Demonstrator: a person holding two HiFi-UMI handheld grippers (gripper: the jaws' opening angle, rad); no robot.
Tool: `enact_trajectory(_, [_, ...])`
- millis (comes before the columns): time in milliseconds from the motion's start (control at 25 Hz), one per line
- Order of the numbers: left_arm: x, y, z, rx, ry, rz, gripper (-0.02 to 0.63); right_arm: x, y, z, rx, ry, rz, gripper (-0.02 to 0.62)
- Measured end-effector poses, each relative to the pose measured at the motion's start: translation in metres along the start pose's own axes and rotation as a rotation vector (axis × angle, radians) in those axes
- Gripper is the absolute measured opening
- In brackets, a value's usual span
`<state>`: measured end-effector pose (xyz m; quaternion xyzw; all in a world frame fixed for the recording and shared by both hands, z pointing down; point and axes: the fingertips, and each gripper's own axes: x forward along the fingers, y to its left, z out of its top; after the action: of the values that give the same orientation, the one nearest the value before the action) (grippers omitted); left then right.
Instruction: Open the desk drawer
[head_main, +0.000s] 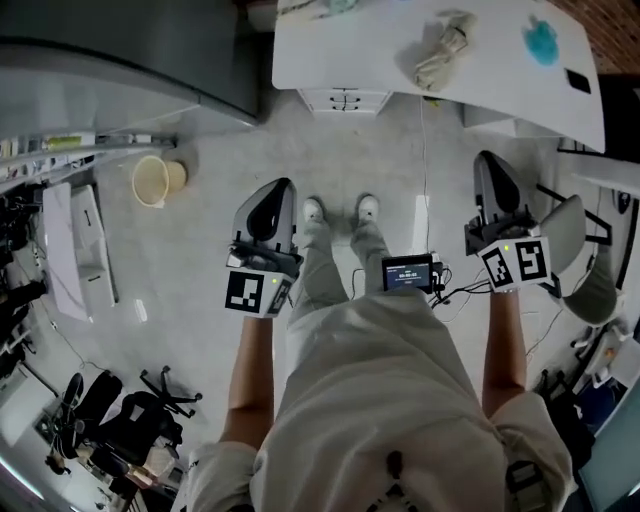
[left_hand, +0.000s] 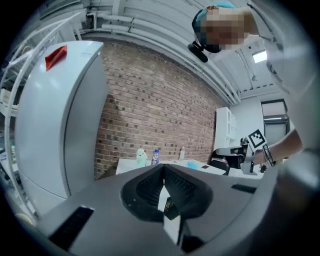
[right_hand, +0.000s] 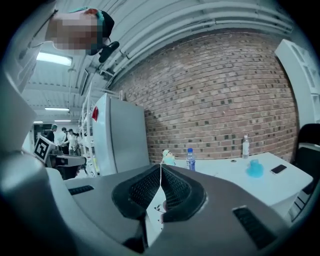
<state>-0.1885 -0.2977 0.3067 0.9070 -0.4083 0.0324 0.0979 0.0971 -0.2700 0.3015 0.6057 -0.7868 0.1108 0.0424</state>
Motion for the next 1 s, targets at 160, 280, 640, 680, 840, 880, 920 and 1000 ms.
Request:
enact_trajectory(160, [0.036, 0.024, -0.044, -0.002, 0.092, -0.096, 0.008, 0.031, -0.004, -0.029, 0.029, 0.014, -0.067, 0.026])
enact_trajectory(280, [0.064, 0.044, -0.085, 0.031, 0.166, -0.157, 0.008, 0.066, 0.005, -0.068, 0.035, 0.066, -0.067, 0.028])
enact_trajectory(640, [0.131, 0.076, -0.213, 0.071, 0.279, -0.224, 0.008, 0.159, 0.033, -0.221, -0.031, 0.275, 0.017, 0.028])
enact_trajectory(680, [0.136, 0.078, -0.229, 0.077, 0.29, -0.226, 0.008, 0.167, 0.035, -0.236, -0.047, 0.293, 0.025, 0.028])
enact_trajectory(840, [0.154, 0.084, -0.282, 0.136, 0.323, -0.224, 0.009, 0.196, 0.035, -0.29, -0.115, 0.354, 0.057, 0.028])
enact_trajectory(880, [0.159, 0.087, -0.296, 0.156, 0.336, -0.218, 0.008, 0.203, 0.033, -0.302, -0.129, 0.368, 0.066, 0.028])
enact_trajectory(920, [0.164, 0.089, -0.308, 0.177, 0.352, -0.212, 0.008, 0.21, 0.032, -0.313, -0.14, 0.383, 0.076, 0.028])
enact_trajectory(1000, [0.178, 0.093, -0.329, 0.221, 0.366, -0.203, 0.008, 0.225, 0.026, -0.331, -0.162, 0.403, 0.095, 0.028])
